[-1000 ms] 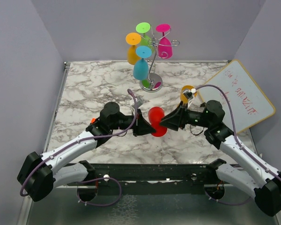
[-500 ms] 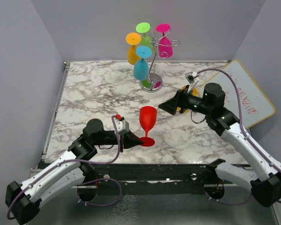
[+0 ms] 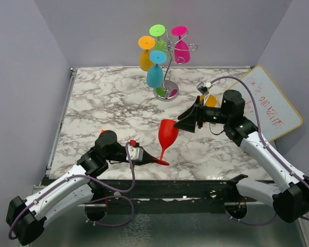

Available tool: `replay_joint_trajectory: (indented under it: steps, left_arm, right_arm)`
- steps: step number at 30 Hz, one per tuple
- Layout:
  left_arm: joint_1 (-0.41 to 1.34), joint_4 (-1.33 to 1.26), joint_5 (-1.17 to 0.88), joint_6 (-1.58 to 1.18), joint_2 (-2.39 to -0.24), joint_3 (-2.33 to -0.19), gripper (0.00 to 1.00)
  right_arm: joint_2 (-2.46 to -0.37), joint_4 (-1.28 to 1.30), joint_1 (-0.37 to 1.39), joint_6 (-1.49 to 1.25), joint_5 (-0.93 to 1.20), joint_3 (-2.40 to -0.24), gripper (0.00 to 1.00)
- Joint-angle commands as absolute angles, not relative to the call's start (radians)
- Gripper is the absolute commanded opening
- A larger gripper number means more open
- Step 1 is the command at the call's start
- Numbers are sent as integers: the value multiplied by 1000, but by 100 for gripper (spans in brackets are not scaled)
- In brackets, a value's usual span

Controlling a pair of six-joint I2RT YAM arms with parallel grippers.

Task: Take the wine glass off the wine glass rack
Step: Place the wine glass at the center of the board.

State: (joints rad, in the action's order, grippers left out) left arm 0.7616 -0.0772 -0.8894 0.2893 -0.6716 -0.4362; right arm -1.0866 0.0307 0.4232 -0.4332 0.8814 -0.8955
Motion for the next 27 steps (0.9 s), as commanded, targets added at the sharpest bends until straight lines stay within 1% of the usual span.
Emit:
replay_joint_trajectory:
  steps: [1, 3, 4, 6, 8, 9, 12, 16, 24, 27]
  left_arm:
    - [767, -81, -1054, 381, -691, -519, 0]
    - [767, -76, -1069, 391, -696, -537, 0]
    - [767, -75, -1078, 395, -699, -543, 0]
    - [767, -74, -1108, 406, -712, -545, 0]
    - [767, -72, -1130, 411, -732, -542, 0]
    - [768, -71, -1131, 414, -741, -541, 0]
    - [769, -66, -1121, 422, -744, -535, 0]
    - [770, -59, -1088, 425, -742, -536, 0]
    - [773, 47, -1099, 507, -768, -578, 0]
    - [773, 81, -1090, 532, -770, -583, 0]
  right_arm:
    - [-1079, 50, 416, -348, 1006, -937, 81]
    - [-1103, 14, 416, -376, 1085, -940, 81]
    - [-1119, -46, 416, -415, 1136, -937, 80]
    - [-1146, -223, 416, -554, 1216, -900, 79]
    - [-1169, -401, 416, -698, 1239, -851, 77]
    - [-1179, -435, 416, -730, 1254, -845, 75]
    - [-1195, -439, 416, -753, 1294, -851, 69]
    - [-1199, -467, 416, -829, 1334, -839, 64]
    - [-1151, -426, 416, -806, 1358, -849, 55]
    - [-1149, -426, 416, -806, 1368, -851, 47]
